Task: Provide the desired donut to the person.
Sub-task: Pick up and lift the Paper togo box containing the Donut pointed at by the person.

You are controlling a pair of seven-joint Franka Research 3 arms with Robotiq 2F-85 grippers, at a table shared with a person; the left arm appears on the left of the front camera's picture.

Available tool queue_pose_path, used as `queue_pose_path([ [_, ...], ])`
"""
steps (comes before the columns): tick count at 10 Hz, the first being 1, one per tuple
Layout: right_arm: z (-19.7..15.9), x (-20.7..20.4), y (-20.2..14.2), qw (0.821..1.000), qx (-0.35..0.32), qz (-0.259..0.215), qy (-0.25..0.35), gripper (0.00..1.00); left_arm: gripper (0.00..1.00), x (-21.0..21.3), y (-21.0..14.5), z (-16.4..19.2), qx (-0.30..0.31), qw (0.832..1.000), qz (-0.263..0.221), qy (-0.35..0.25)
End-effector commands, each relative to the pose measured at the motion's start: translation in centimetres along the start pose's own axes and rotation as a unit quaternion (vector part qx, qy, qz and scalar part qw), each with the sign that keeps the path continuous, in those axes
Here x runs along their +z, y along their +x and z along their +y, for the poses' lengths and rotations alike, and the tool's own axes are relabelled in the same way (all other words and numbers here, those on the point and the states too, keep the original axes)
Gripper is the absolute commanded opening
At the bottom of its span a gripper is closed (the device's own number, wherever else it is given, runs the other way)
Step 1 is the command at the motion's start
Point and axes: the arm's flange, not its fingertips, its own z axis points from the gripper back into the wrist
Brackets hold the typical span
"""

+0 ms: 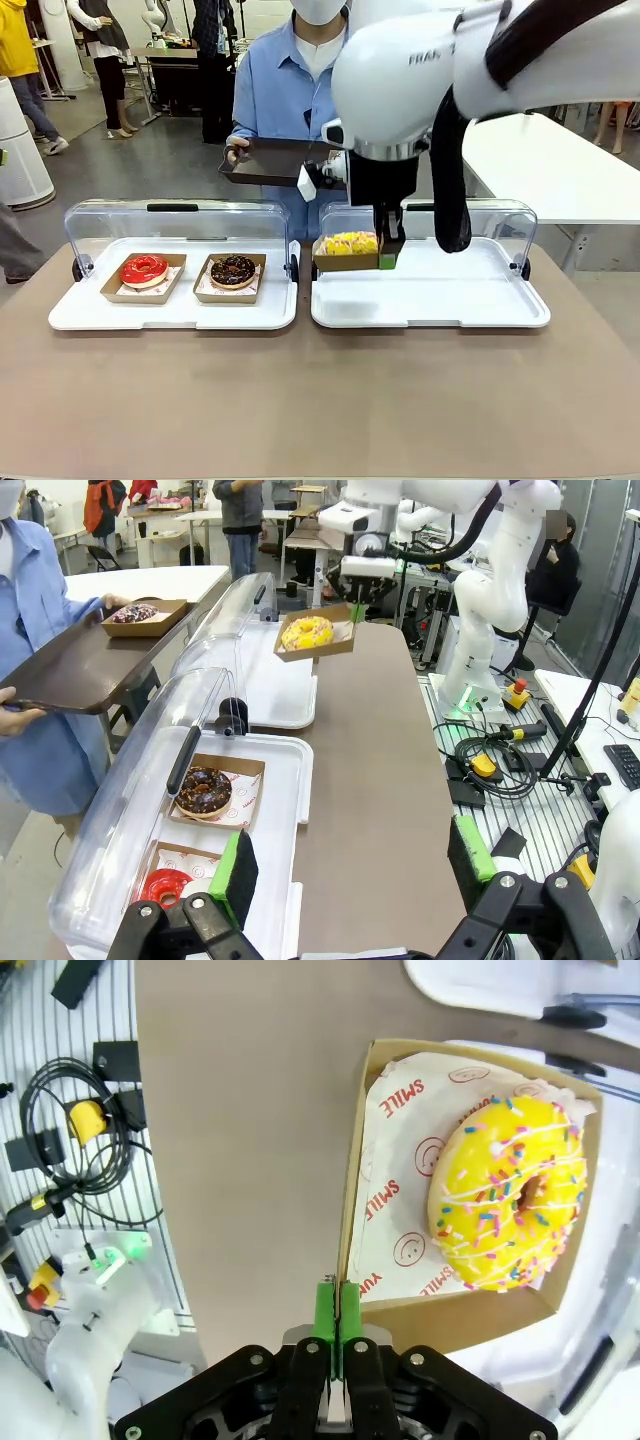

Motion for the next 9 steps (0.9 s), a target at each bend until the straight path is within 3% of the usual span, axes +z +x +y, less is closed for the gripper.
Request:
queue_pose_path([
  [1,0.75,1.46,-0.27,1.000,-0.006,0.006,-0.015,0.00,1.00,0.11,0.13,-0.21,-0.002,1.000,-0.001,-0.001],
  [9,0.92,2.19,-0.21,1.000,0.002,-0.003,-0.013,0.00,1.00,0.11,0.13,-0.21,-0.002,1.000,-0.001,-0.001],
])
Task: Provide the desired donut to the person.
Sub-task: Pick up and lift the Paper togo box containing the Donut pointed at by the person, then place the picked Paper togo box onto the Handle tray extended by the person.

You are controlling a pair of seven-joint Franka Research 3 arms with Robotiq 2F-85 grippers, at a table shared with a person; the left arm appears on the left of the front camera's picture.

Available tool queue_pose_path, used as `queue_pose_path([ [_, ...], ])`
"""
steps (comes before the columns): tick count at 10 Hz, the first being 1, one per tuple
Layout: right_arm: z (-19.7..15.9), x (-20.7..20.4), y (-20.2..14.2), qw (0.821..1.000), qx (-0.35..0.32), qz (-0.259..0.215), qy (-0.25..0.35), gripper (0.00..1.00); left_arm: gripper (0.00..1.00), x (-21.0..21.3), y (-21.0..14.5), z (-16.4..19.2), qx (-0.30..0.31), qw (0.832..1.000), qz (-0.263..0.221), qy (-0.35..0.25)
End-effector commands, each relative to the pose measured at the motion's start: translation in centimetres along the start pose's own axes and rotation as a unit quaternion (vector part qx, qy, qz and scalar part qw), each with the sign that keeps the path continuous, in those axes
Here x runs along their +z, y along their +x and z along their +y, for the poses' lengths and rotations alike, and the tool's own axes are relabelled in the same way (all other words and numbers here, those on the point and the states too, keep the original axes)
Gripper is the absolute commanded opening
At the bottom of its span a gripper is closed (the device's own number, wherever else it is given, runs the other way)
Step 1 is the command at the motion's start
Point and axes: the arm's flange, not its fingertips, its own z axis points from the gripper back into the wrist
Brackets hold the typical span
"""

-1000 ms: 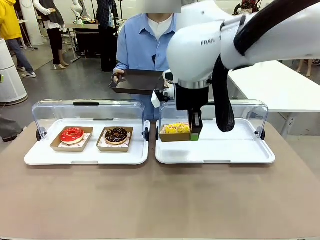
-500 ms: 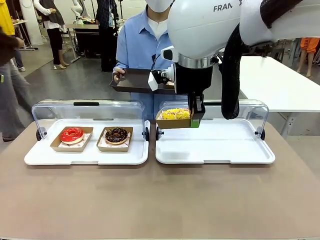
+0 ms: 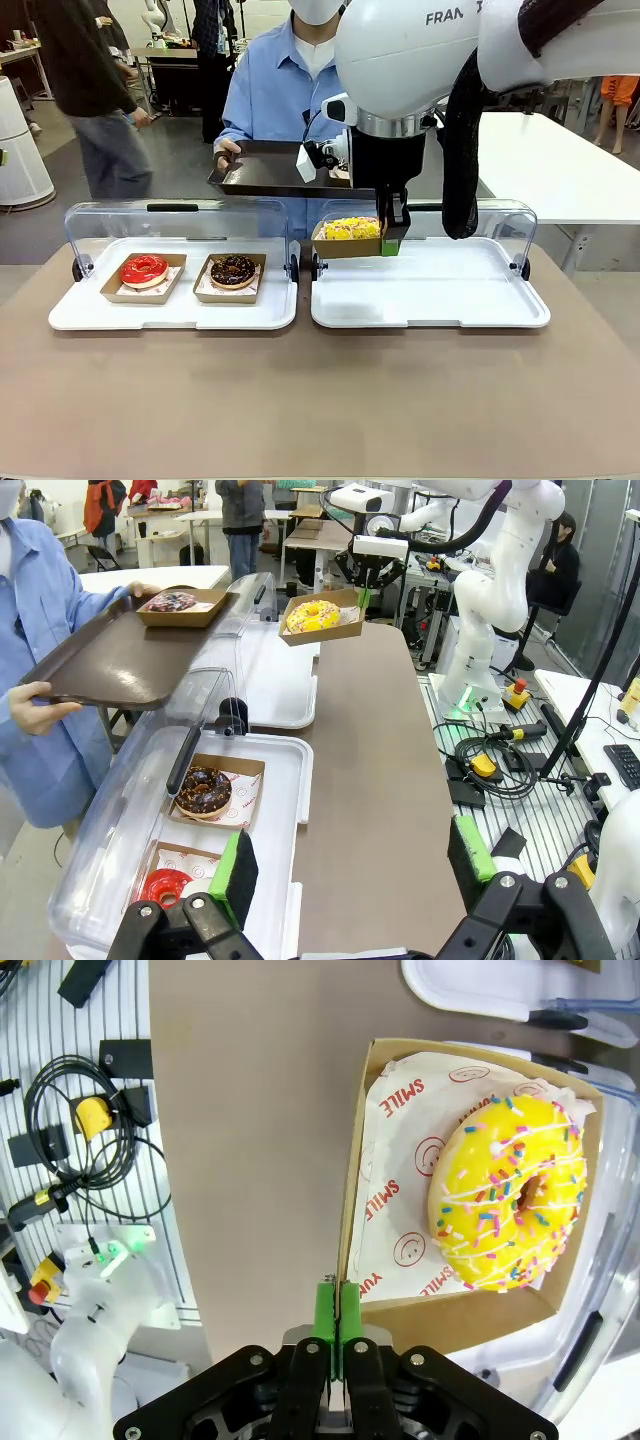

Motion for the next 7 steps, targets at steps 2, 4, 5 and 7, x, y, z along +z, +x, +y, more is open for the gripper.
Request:
queue_pose_path([
  [2,-0.05,0.10,0.09,1.000,0.000,-0.003,-0.004,0.00,1.00,0.11,0.12,-0.21,-0.002,1.000,-0.001,-0.001],
  [4,-0.05,0.10,0.09,1.000,0.000,-0.003,-0.004,0.00,1.00,0.11,0.12,-0.21,-0.002,1.000,-0.001,-0.001],
  [5,-0.05,0.10,0.09,1.000,0.000,-0.003,-0.004,0.00,1.00,0.11,0.12,-0.21,-0.002,1.000,-0.001,-0.001],
  [7,-0.05,0.10,0.09,1.000,0.000,-0.003,-0.004,0.00,1.00,0.11,0.12,-0.21,-0.002,1.000,-0.001,-0.001],
])
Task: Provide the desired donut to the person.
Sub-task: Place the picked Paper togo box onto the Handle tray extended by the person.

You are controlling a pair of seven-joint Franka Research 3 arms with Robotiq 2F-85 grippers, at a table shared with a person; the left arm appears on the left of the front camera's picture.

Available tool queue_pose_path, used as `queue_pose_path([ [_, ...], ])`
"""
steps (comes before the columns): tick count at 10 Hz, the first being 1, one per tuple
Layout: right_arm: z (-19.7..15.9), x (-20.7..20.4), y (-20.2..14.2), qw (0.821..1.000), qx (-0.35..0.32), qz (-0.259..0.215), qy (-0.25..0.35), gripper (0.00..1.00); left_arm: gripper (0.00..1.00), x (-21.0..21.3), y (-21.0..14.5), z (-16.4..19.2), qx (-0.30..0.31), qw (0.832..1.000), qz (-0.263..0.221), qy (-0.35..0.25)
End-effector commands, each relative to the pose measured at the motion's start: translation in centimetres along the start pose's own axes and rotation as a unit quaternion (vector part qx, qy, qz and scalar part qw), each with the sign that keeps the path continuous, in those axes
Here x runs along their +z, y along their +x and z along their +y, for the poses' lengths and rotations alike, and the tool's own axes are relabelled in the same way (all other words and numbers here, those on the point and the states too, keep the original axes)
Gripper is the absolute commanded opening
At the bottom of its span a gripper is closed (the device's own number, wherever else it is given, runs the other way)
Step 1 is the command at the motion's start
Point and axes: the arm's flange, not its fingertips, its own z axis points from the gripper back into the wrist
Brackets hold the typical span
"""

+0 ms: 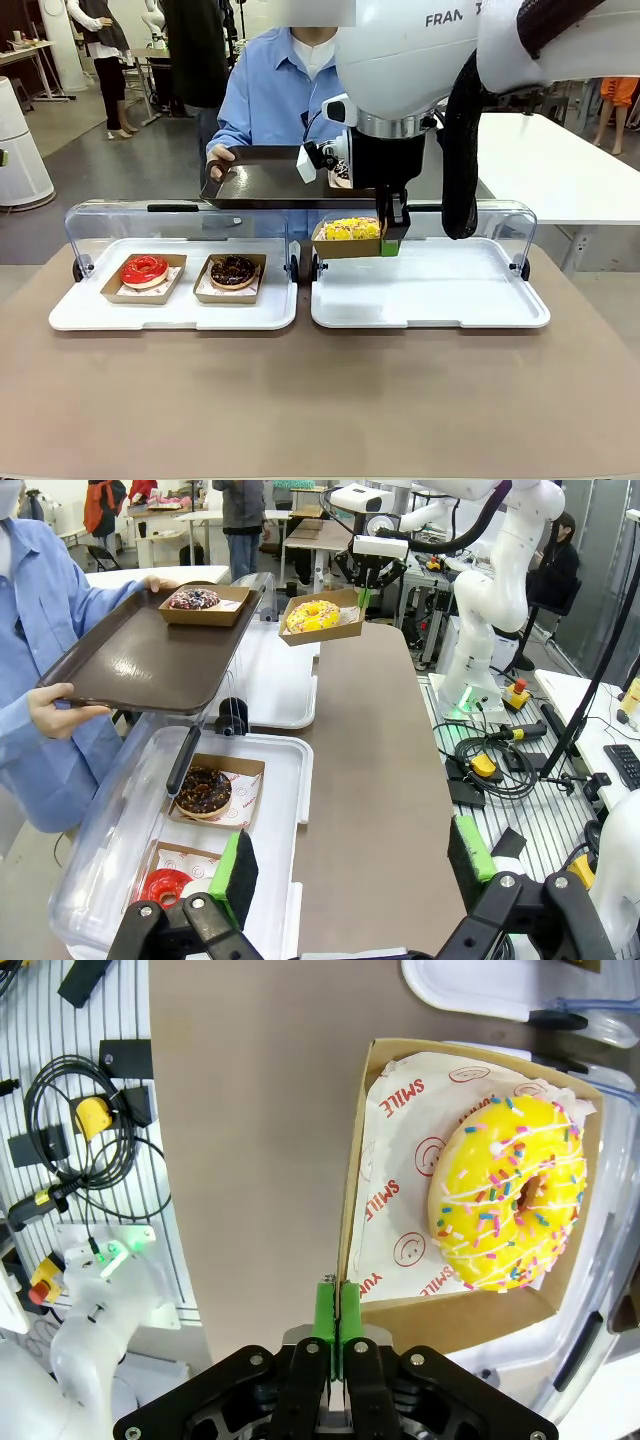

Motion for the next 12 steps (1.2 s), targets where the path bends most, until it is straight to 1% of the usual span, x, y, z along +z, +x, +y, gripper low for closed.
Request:
queue_pose_path([
  [1,-0.1,0.1,0.1,1.000,0.000,-0.003,-0.004,0.00,1.00,0.1,0.1,-0.2,-0.002,1.000,-0.001,-0.001],
  [5,-0.1,0.1,0.1,1.000,0.000,-0.003,-0.004,0.00,1.00,0.1,0.1,-0.2,-0.002,1.000,-0.001,-0.001],
  [6,0.0,0.0,0.0,1.000,0.000,0.000,0.000,0.02,1.00,0.1,0.1,-0.2,-0.002,1.000,-0.001,-0.001],
  [7,2.0,3.3,2.8,0.998,0.028,0.007,-0.048,0.02,1.00,0.1,0.1,-0.2,-0.002,1.000,-0.001,-0.001],
  [8,2.2,5.9,5.3,0.996,0.043,0.020,-0.078,0.02,1.00,0.1,0.1,-0.2,-0.002,1.000,-0.001,-0.001],
  [9,0.1,7.7,7.3,0.992,0.061,0.002,-0.114,0.02,1.00,0.1,0.1,-0.2,-0.002,1.000,-0.001,-0.001],
  [10,-2.3,8.4,8.6,0.988,0.096,-0.031,-0.120,0.02,1.00,0.1,0.1,-0.2,-0.002,1.000,-0.001,-0.001],
  [11,-5.2,8.3,9.3,0.983,0.115,-0.060,-0.127,0.02,1.00,0.1,0.1,-0.2,-0.002,1.000,-0.001,-0.001],
  [12,-9.1,8.0,10.1,0.987,0.078,-0.059,-0.130,0.02,1.00,0.1,0.1,-0.2,-0.002,1.000,-0.001,-0.001],
])
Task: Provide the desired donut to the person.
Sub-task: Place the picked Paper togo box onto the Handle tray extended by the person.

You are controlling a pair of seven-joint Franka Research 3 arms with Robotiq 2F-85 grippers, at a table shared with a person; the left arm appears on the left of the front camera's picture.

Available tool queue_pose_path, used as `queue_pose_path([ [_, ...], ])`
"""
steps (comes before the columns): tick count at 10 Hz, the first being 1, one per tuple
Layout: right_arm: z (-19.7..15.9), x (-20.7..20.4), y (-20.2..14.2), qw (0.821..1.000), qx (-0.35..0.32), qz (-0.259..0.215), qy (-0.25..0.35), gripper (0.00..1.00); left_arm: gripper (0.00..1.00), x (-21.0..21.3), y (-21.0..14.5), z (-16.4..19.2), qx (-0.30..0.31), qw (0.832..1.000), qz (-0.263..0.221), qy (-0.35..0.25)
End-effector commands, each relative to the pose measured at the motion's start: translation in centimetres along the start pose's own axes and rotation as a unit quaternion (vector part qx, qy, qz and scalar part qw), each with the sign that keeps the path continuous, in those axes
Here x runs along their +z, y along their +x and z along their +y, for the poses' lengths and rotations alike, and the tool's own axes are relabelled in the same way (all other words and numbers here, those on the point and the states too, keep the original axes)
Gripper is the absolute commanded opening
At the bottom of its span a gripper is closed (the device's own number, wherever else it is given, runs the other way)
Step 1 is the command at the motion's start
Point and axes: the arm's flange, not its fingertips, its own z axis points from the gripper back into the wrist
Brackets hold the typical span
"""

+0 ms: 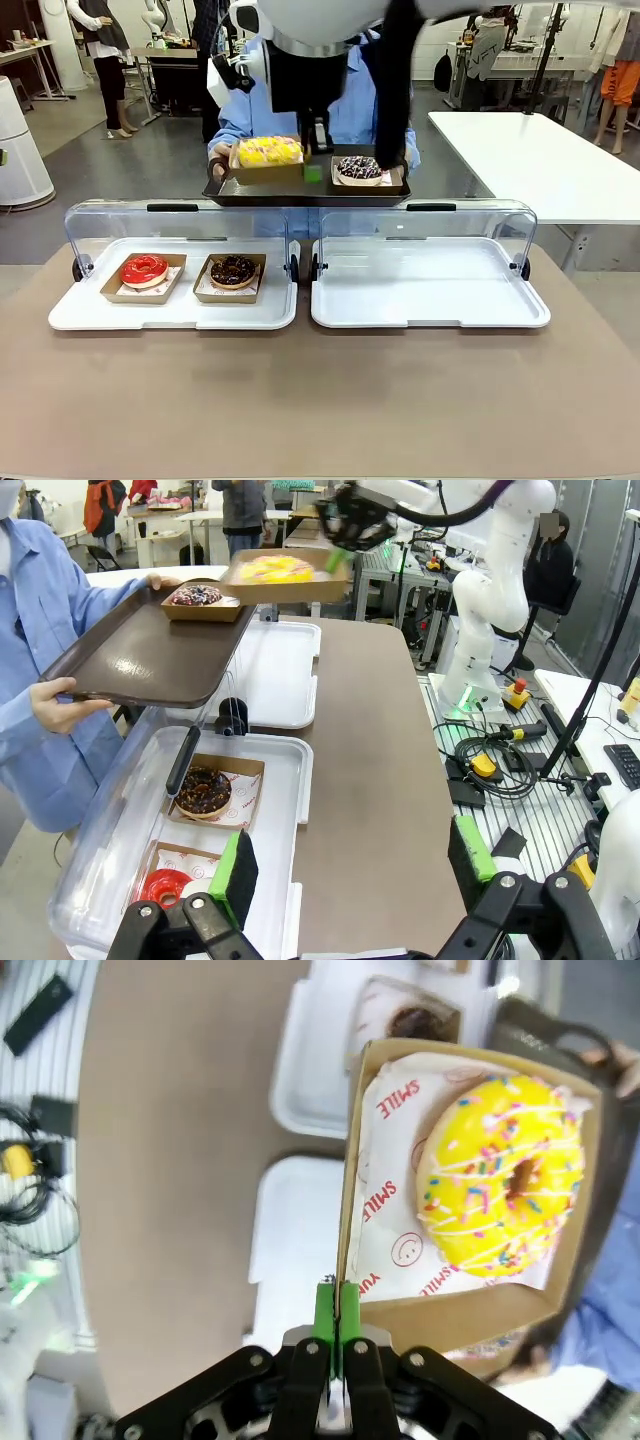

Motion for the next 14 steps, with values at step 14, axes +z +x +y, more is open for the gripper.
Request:
queue_pose_path([
  [14,-10.7,-9.3,0.0,0.998,-0.034,-0.023,0.053,0.02,1.00,0.1,0.1,-0.2,-0.001,1.000,-0.001,-0.001],
])
